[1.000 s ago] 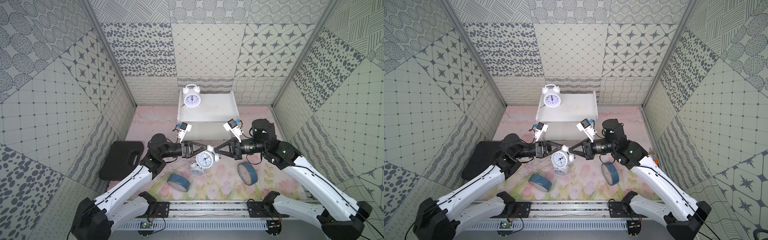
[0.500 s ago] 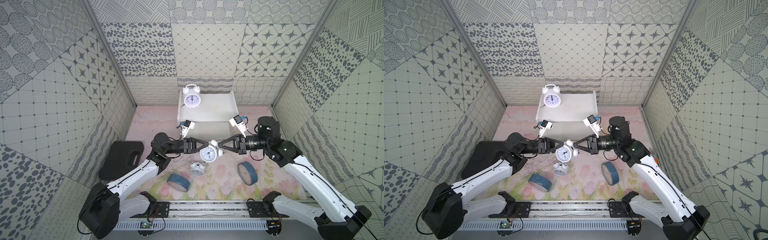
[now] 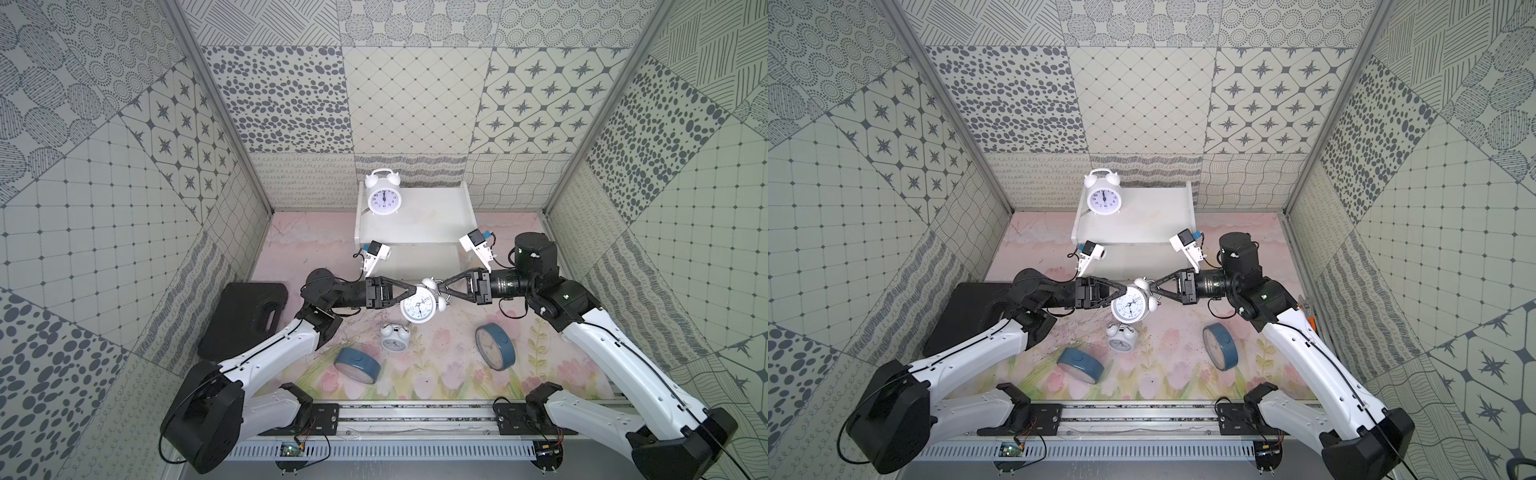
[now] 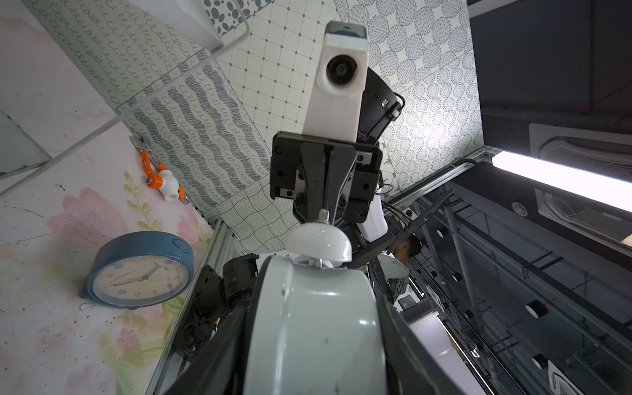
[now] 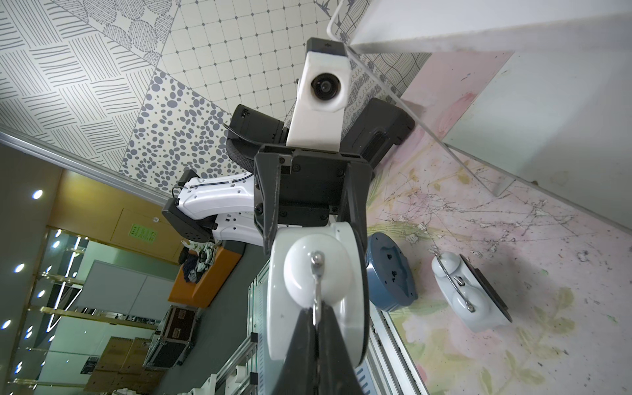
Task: Place the alarm clocks on the shelf by style
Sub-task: Place the alarm on the shelf.
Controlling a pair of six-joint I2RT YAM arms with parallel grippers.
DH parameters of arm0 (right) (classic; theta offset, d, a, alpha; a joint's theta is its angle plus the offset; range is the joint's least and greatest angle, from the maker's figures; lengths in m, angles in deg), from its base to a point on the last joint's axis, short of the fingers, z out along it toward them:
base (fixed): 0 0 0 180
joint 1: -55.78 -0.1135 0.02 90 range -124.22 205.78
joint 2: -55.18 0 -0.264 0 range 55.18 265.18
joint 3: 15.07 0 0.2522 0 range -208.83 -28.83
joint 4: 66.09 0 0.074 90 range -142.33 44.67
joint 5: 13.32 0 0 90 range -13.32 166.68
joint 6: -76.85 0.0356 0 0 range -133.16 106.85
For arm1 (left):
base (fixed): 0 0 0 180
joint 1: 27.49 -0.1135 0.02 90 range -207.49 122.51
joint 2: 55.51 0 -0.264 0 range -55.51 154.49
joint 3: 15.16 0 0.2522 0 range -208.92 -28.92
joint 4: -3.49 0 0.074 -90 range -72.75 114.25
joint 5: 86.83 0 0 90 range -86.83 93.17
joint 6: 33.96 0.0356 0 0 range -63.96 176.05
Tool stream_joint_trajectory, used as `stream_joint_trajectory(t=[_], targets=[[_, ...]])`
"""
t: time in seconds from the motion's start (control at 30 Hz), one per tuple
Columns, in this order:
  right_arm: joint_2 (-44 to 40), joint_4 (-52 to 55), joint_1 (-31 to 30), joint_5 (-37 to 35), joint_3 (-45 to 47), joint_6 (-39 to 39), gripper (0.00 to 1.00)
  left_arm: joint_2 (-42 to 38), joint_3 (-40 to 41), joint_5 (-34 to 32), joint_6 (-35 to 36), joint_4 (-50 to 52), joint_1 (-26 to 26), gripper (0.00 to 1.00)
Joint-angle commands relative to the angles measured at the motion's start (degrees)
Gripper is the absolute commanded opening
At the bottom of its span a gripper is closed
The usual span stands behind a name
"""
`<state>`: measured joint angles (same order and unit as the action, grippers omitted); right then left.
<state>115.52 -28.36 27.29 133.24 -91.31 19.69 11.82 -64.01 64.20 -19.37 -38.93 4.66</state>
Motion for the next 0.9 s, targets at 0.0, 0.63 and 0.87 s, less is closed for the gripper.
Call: stream_joint_trajectory(t=[0.0,0.63,0.87], targets=[[-0.3,-7.1,-0.1,-0.1,-0.9,0.4,0.00,0.3,0.1,-0.8,0.1,-3.6,0.0,0.49],[-14.8,-13.0,-12.9,-40.8,9.1,6.4,0.95,-5.8,2.7,-20.1,4.3,1.0,-0.1,0.32],[-13.6,-20.7,-17.7,-41.1,15.0,10.8,0.97,-4.1,5.3,-23.2,-0.8,-7.7,-0.1,0.30]])
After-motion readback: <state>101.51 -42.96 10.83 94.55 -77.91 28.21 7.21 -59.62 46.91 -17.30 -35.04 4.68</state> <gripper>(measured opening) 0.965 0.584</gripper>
